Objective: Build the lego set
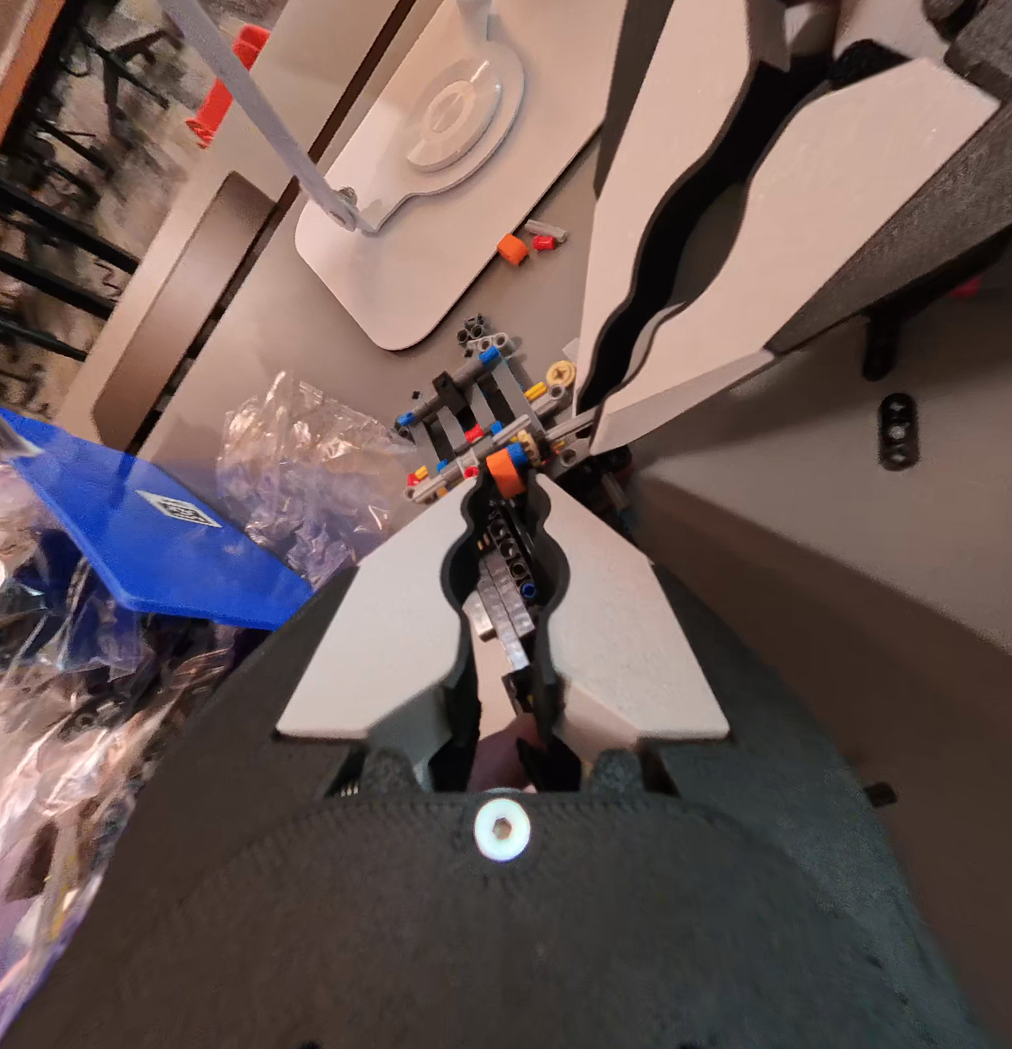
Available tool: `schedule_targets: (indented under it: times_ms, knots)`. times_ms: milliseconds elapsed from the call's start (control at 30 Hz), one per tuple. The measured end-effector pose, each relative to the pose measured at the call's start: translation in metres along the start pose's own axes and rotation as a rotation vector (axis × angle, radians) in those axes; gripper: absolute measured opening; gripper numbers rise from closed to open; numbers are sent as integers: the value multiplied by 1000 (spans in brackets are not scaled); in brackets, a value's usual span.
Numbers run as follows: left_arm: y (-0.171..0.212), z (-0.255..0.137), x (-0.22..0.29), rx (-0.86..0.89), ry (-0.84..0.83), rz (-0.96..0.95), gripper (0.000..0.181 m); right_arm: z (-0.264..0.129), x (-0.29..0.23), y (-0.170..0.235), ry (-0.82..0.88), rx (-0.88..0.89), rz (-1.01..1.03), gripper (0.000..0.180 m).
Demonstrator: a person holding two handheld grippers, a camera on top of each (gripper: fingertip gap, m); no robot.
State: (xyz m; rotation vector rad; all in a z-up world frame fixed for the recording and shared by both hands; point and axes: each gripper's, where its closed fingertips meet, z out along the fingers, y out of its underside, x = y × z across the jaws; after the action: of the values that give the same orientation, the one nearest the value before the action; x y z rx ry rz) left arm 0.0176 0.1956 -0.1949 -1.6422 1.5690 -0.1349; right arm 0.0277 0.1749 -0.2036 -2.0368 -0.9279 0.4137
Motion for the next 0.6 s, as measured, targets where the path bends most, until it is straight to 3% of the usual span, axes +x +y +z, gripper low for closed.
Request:
schedule_targets:
  times_ms: [200,400,600]
  knots:
    - [-2,-1,2,6,3,21,11,-9,-12,5,-124,-40,-71,48]
    - [-2,0,0,13,22,-4,11,-29,0,-3,-252,50,-342,39]
    - [-4,1,0,22,35,-18,11,-21,6,-4,-419,45,-470,34]
